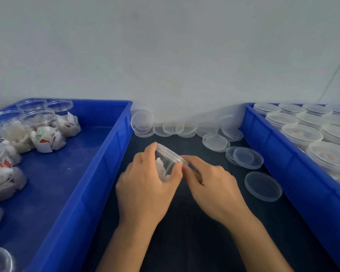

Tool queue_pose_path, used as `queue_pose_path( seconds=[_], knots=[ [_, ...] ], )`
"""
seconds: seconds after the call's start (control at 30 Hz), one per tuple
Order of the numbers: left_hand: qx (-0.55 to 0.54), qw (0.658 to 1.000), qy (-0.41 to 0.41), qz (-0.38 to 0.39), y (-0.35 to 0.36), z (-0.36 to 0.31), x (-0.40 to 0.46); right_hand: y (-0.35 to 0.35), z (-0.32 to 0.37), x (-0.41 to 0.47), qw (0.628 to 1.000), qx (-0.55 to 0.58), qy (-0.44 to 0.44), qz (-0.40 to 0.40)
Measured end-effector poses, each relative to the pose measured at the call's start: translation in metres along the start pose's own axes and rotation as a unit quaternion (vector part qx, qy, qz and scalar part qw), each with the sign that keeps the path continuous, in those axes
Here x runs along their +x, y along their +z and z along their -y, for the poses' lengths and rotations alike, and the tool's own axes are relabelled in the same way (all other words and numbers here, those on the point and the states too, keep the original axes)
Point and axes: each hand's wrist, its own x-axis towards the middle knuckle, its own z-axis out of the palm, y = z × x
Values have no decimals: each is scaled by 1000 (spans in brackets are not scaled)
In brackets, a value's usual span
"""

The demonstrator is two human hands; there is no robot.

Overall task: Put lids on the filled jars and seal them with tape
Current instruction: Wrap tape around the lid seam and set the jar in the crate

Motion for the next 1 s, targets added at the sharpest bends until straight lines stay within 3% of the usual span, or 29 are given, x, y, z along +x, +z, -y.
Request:
queue_pose_path(
  seconds=[0.23,0.6,1.0],
  knots=[
    [32,999,2,19,2,3,1,7,7,-2,1000,3,-5,-3],
    [-174,983,-59,20,5,19,5,8,-3,2,997,78,-6,-4],
    [-333,932,-124,64,8,16,5,6,-9,5,991,125,20,29]
  ],
)
